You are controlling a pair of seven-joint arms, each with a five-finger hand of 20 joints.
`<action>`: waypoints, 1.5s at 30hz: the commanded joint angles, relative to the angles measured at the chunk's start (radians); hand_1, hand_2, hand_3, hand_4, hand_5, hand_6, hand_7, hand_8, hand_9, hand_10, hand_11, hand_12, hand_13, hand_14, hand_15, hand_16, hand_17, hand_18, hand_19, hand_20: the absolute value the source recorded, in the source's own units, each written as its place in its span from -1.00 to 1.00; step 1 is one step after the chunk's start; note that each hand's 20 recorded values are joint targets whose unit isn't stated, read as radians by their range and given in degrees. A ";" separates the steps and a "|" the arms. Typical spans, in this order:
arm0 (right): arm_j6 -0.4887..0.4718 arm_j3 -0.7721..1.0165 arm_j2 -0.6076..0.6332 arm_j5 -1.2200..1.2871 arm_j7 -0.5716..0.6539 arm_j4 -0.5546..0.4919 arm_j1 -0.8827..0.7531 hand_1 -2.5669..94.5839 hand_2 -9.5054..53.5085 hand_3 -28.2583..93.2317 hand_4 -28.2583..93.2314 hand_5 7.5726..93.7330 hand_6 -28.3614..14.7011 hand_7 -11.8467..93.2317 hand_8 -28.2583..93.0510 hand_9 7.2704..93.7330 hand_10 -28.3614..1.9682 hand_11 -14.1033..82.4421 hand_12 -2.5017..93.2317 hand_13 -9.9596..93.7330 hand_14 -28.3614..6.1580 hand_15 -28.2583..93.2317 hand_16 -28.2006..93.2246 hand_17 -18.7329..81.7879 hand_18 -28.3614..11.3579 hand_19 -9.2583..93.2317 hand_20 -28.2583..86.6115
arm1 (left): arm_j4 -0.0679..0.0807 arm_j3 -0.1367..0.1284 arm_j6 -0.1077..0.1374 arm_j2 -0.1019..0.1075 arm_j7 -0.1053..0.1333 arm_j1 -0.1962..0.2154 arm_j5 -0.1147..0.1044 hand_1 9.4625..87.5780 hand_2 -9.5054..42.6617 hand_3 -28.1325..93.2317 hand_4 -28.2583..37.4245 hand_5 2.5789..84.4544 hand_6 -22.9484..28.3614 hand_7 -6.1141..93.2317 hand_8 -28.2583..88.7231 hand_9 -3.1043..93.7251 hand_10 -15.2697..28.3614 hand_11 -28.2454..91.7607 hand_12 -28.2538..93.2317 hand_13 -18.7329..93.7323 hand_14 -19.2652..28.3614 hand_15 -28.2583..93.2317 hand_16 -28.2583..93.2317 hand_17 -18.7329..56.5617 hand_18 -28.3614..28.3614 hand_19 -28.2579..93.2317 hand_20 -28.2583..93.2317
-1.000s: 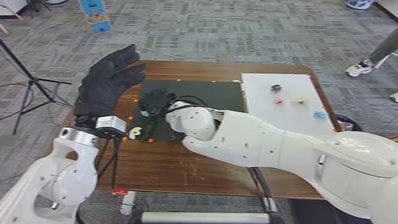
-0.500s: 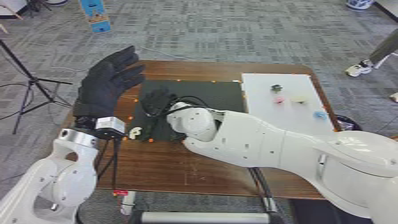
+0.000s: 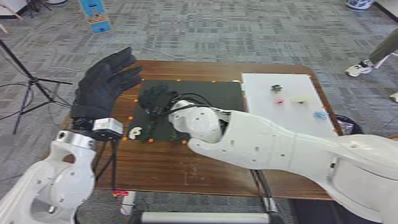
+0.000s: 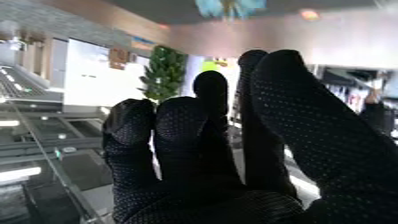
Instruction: Arrange flowers
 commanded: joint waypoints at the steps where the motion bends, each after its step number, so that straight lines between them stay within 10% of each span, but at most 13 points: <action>1: -0.013 0.113 0.115 -0.018 -0.017 -0.156 -0.077 -0.12 -0.84 0.97 -0.98 -0.10 0.55 -0.30 -0.81 -0.31 -0.07 0.44 0.32 0.09 -0.20 0.86 0.29 -0.11 -0.66 0.84 0.52 | -0.031 -0.056 -0.002 -0.021 -0.009 0.068 -0.012 -0.63 -0.92 0.66 -1.00 -0.22 0.06 -0.44 -0.70 -0.35 0.27 -0.11 -0.28 -0.21 0.43 -0.02 -0.53 -0.70 0.84 0.28 -0.31; 7: -0.033 0.165 0.175 -0.035 -0.046 -0.237 -0.139 -0.04 -0.86 0.95 -0.99 0.01 0.56 -0.29 -0.80 -0.23 -0.03 0.38 0.44 0.10 -0.18 0.85 0.31 -0.11 -0.65 0.85 0.51 | -0.043 -0.088 0.011 -0.023 -0.008 0.110 -0.018 -0.63 -0.93 0.67 -1.00 -0.22 0.06 -0.44 -0.70 -0.35 0.27 -0.11 -0.28 -0.21 0.43 -0.02 -0.53 -0.70 0.84 0.28 -0.30; 45: -0.060 0.017 0.055 -0.021 0.021 -0.046 -0.064 -0.14 -0.58 0.99 -0.97 0.25 0.51 -0.36 -0.80 -0.22 -0.12 0.40 0.70 0.05 -0.31 0.85 0.37 -0.12 -0.68 0.84 0.53 | -0.022 -0.056 0.013 -0.019 0.005 0.061 -0.016 -0.63 -0.92 0.66 -1.00 -0.22 0.07 -0.44 -0.70 -0.35 0.26 -0.12 -0.28 -0.21 0.43 -0.02 -0.53 -0.70 0.84 0.28 -0.31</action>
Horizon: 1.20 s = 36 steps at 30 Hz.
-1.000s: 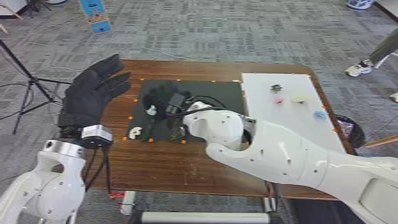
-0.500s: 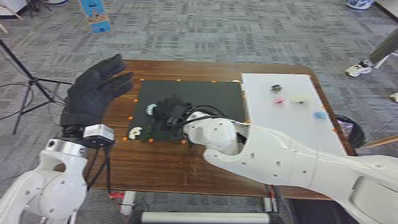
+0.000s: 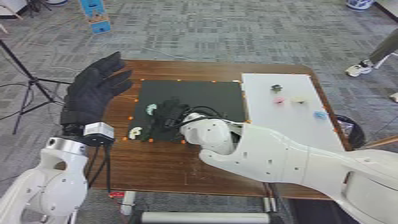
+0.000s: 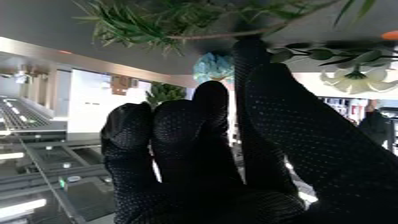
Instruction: Arrange flowers
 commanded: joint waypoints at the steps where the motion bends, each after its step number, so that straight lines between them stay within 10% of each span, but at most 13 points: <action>1: 0.009 -0.002 -0.027 0.002 0.019 0.016 0.019 -0.14 -0.58 0.99 -0.97 0.25 0.51 -0.36 -0.80 -0.22 -0.13 0.40 0.70 0.06 -0.31 0.85 0.37 -0.12 -0.68 0.85 0.53 | 0.006 0.010 0.003 -0.005 0.004 -0.017 -0.004 -0.63 -0.92 0.66 -1.00 -0.22 0.07 -0.44 -0.70 -0.35 0.26 -0.11 -0.28 -0.21 0.43 -0.02 -0.53 -0.70 0.84 0.28 -0.31; 22: 0.030 -0.039 -0.083 0.022 0.040 0.039 0.052 -0.16 -0.60 0.97 -0.97 0.25 0.50 -0.36 -0.80 -0.21 -0.14 0.40 0.69 0.07 -0.33 0.87 0.33 -0.12 -0.69 0.85 0.53 | 0.022 0.036 -0.003 0.006 -0.001 -0.051 -0.003 -0.63 -0.92 0.66 -1.00 -0.22 0.07 -0.44 -0.70 -0.36 0.26 -0.12 -0.28 -0.21 0.43 -0.02 -0.53 -0.70 0.84 0.28 -0.31; 36: -0.001 0.031 0.003 0.010 0.088 -0.020 0.023 -0.20 -0.63 0.97 -0.94 0.23 0.48 -0.36 -0.80 -0.20 -0.15 0.43 0.66 0.09 -0.34 0.89 0.28 -0.10 -0.71 0.87 0.52 | 0.005 0.007 0.006 -0.010 -0.002 -0.006 -0.003 -0.63 -0.92 0.66 -1.00 -0.22 0.06 -0.44 -0.70 -0.35 0.27 -0.12 -0.28 -0.21 0.43 -0.02 -0.52 -0.70 0.84 0.28 -0.31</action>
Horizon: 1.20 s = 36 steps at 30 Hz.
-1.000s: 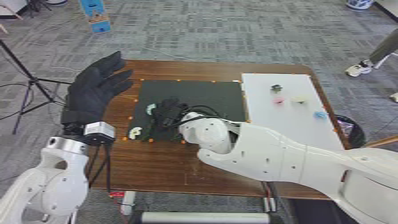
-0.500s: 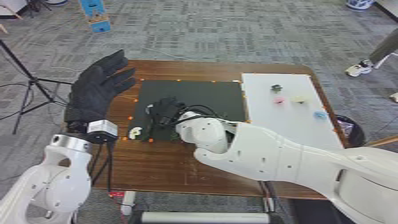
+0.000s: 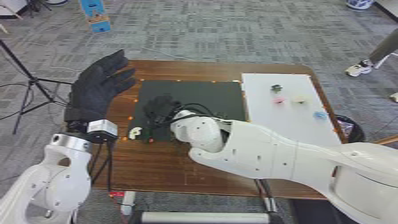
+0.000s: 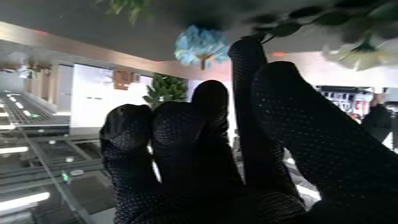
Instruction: Arrange flowers
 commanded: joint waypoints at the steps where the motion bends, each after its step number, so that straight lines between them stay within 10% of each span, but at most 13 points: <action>1: -0.036 0.081 0.095 -0.032 0.039 -0.083 -0.027 -0.22 -0.63 0.96 -0.94 0.23 0.46 -0.36 -0.79 -0.20 -0.17 0.45 0.64 0.09 -0.34 0.89 0.27 -0.10 -0.71 0.87 0.52 | -0.016 -0.028 0.005 -0.019 -0.005 0.039 -0.003 -0.63 -0.92 0.66 -1.00 -0.22 0.06 -0.44 -0.70 -0.35 0.26 -0.12 -0.28 -0.21 0.43 -0.02 -0.52 -0.70 0.84 0.28 -0.31; 7: 0.036 0.246 0.306 -0.019 0.108 -0.290 -0.133 -0.40 -0.61 0.95 -0.92 0.12 0.33 -0.33 -0.76 -0.23 -0.27 0.65 0.36 0.10 -0.35 0.90 0.24 -0.09 -0.70 0.89 0.49 | -0.030 -0.049 0.010 -0.031 -0.014 0.072 -0.001 -0.63 -0.92 0.66 -1.00 -0.22 0.07 -0.44 -0.70 -0.36 0.26 -0.12 -0.28 -0.21 0.43 -0.02 -0.53 -0.70 0.84 0.28 -0.31; 13: 0.155 0.397 0.515 -0.018 0.236 -0.420 -0.235 -0.39 -0.71 0.85 -0.92 0.00 0.18 -0.38 -0.72 -0.16 -0.25 0.22 -0.19 0.10 -0.34 0.77 0.13 -0.06 -0.73 0.92 0.47 | -0.048 -0.080 0.013 -0.042 -0.030 0.128 0.002 -0.63 -0.92 0.66 -1.00 -0.22 0.07 -0.44 -0.70 -0.35 0.27 -0.12 -0.28 -0.21 0.43 -0.02 -0.53 -0.70 0.84 0.28 -0.31; 20: 0.238 0.558 0.633 -0.029 0.276 -0.349 -0.399 -0.39 -0.99 0.80 -1.00 -0.31 -0.06 -0.51 -0.68 -0.30 -0.31 -0.31 -0.45 0.00 -0.32 0.74 0.00 -0.11 -0.75 0.86 0.46 | -0.088 -0.151 0.042 -0.052 -0.036 0.241 0.005 -0.63 -0.92 0.66 -1.00 -0.22 0.06 -0.44 -0.70 -0.36 0.27 -0.12 -0.28 -0.21 0.43 -0.02 -0.53 -0.70 0.84 0.28 -0.30; 36: 0.174 0.710 0.832 -0.056 0.413 -0.298 -0.570 -0.36 -1.00 0.77 -1.00 -0.42 -0.17 -0.57 -0.65 -0.39 -0.38 -0.47 -0.55 0.01 -0.27 0.76 -0.11 -0.12 -0.74 0.84 0.42 | -0.087 -0.137 0.054 -0.061 -0.040 0.243 0.010 -0.63 -0.91 0.66 -1.00 -0.23 0.06 -0.44 -0.70 -0.36 0.26 -0.11 -0.28 -0.21 0.43 -0.02 -0.53 -0.70 0.84 0.28 -0.30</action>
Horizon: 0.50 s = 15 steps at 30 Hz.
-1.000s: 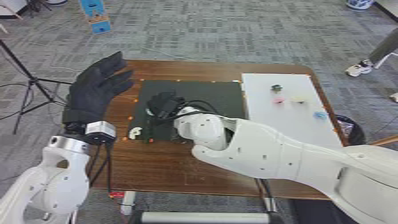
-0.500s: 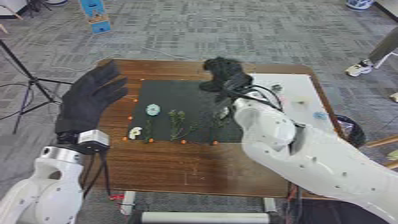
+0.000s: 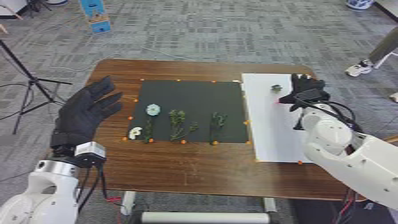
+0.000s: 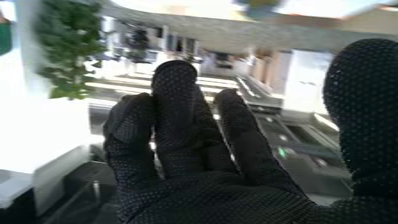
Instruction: Arrange flowers
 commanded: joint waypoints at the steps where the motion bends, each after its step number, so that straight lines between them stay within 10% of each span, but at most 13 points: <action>1: -0.004 0.191 0.113 -0.040 0.048 -0.026 -0.174 -0.36 -1.00 0.77 -1.00 -0.41 -0.16 -0.57 -0.65 -0.39 -0.38 -0.47 -0.55 0.01 -0.27 0.76 -0.11 -0.12 -0.74 0.84 0.42 | -0.005 -0.007 0.025 -0.013 -0.005 0.005 0.006 -0.63 -0.91 0.66 -1.00 -0.23 0.06 -0.44 -0.70 -0.36 0.26 -0.11 -0.28 -0.21 0.43 -0.02 -0.53 -0.70 0.84 0.28 -0.30; 15: -0.029 0.290 0.097 -0.038 -0.007 0.029 -0.334 -0.25 -1.00 0.71 -1.00 -0.09 0.17 -0.40 -0.72 -0.12 0.10 -0.30 -0.52 0.13 -0.19 0.77 -0.09 -0.10 -0.73 0.85 0.44 | -0.011 -0.005 0.031 -0.019 0.003 0.019 0.007 -0.63 -0.92 0.66 -1.00 -0.22 0.07 -0.44 -0.70 -0.36 0.26 -0.11 -0.28 -0.21 0.43 -0.02 -0.53 -0.70 0.84 0.28 -0.30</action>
